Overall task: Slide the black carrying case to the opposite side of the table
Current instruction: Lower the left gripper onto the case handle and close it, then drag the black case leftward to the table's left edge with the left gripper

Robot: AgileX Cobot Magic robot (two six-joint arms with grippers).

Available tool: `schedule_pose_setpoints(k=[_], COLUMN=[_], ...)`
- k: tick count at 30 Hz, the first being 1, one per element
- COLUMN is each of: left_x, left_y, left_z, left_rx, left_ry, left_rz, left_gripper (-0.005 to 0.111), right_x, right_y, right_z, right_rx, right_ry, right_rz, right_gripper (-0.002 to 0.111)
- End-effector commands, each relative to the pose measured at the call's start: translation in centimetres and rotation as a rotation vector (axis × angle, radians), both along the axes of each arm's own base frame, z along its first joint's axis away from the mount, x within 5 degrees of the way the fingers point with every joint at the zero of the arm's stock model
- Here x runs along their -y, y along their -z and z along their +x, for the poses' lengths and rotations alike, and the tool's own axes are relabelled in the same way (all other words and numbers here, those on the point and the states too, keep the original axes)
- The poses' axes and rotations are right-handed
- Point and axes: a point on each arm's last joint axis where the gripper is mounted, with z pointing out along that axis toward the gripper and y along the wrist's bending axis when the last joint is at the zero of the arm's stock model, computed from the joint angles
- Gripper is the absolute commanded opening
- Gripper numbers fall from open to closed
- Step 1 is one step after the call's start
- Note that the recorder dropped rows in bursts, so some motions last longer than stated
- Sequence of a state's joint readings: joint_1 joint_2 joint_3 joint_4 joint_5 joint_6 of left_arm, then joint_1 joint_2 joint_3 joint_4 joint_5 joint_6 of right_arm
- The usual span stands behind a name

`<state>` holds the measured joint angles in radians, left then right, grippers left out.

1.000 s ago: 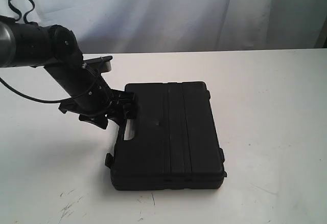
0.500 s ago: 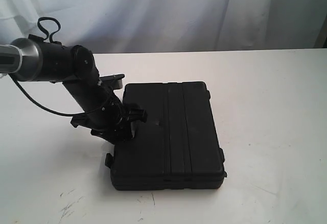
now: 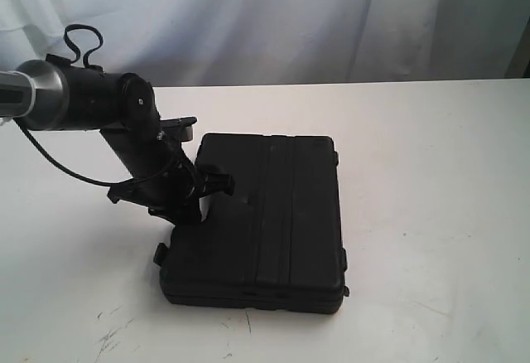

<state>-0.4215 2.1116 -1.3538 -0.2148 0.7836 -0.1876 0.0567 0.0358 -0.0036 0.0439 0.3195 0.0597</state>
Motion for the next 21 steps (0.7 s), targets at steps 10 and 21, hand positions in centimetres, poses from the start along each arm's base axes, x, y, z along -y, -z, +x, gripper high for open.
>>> schedule_pose_setpoints(k=[10, 21], left_x=[-5.8, -12.6], left_y=[-2.1, -2.9], left_z=[0.9, 1.5], left_rx=[-0.018, -0.075], left_ry=[-0.066, -0.132], left_rz=[0.165, 0.281], left_gripper=[0.0, 0.0], right_x=[0.1, 0.1], right_y=[0.1, 0.1], right_z=[0.0, 0.0], right_rx=[0.003, 0.003], right_ry=[0.008, 0.008], right_rz=[-0.01, -0.01], right_gripper=[0.0, 0.0])
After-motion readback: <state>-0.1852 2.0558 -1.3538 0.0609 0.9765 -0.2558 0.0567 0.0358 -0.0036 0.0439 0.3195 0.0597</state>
